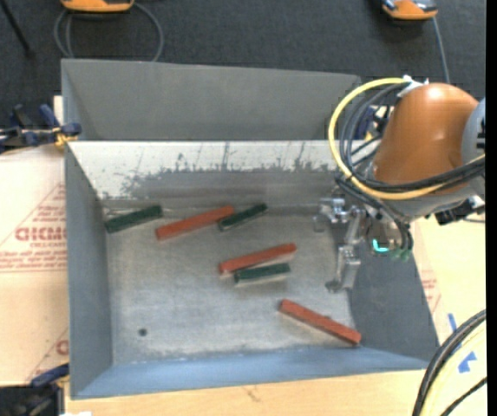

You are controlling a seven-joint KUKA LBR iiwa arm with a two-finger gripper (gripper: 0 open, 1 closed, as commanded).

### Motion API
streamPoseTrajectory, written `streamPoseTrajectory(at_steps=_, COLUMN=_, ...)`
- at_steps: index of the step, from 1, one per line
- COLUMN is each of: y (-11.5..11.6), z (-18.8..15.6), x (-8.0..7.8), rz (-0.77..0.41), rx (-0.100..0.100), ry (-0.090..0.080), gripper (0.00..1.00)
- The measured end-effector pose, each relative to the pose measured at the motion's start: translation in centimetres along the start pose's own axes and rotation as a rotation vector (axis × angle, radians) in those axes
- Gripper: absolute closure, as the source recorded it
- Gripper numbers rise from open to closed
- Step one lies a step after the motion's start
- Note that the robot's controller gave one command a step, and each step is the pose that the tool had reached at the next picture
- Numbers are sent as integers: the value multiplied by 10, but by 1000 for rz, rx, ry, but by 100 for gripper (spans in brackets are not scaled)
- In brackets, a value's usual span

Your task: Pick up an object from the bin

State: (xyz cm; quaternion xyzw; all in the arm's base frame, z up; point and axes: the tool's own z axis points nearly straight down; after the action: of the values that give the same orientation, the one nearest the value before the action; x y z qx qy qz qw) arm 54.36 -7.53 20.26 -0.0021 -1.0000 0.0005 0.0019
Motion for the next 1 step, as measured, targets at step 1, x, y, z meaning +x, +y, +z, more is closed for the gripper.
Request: streamPoseTrajectory(at_steps=1, y=-27, z=-36, x=-25, rz=-137, rx=2, ry=-12, gripper=0)
